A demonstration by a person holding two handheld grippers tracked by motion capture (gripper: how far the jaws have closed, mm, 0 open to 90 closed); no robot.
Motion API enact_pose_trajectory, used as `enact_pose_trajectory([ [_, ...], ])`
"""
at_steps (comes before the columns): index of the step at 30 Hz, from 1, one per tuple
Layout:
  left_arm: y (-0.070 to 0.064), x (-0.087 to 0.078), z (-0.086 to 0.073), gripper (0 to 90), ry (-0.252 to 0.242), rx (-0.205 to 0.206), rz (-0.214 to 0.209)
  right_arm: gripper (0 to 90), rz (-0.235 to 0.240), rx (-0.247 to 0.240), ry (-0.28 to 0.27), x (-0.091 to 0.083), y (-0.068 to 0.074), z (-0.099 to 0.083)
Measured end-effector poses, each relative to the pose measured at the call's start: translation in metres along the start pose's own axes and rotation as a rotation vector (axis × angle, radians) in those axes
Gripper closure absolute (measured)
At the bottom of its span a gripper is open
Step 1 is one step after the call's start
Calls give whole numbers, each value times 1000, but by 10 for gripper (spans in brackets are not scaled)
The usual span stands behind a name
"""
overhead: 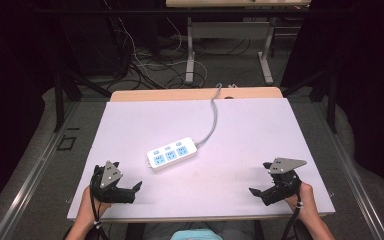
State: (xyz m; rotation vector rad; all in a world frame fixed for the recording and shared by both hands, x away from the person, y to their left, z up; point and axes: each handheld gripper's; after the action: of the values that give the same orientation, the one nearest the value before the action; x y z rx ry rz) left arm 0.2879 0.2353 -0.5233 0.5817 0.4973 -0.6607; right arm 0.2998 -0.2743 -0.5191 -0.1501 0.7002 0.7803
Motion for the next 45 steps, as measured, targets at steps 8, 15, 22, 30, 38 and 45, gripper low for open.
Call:
enact_pose_trajectory([
  [8,0,0,0,2,5,5,-3,0,-2,-14,13,2,1,0],
  [15,0,1,0,2,26,26,-6,0,-1,-21,26,3,1,-1],
  [22,1,2,2,3,30,27,0,0,-4,-24,26,3,1,-1],
  [30,3,4,4,2,41,18,14,0,-7,-17,33,4,1,-1],
  [38,7,8,8,2,47,-3,20,0,-10,-24,27,5,0,-2],
  [45,8,12,12,2,54,2,21,0,-10,-18,42,5,0,-2],
])
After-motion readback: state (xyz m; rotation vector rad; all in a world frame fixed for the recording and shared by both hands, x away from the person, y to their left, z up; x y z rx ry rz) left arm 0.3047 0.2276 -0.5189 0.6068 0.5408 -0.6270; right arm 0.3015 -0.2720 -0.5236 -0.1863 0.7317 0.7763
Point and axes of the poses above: each handheld gripper's, and its own axes: x roughly forward along the jaws, z roughly out of its top, y roughly to its left, and after that the axes turned 13 degrees about x, right-handed
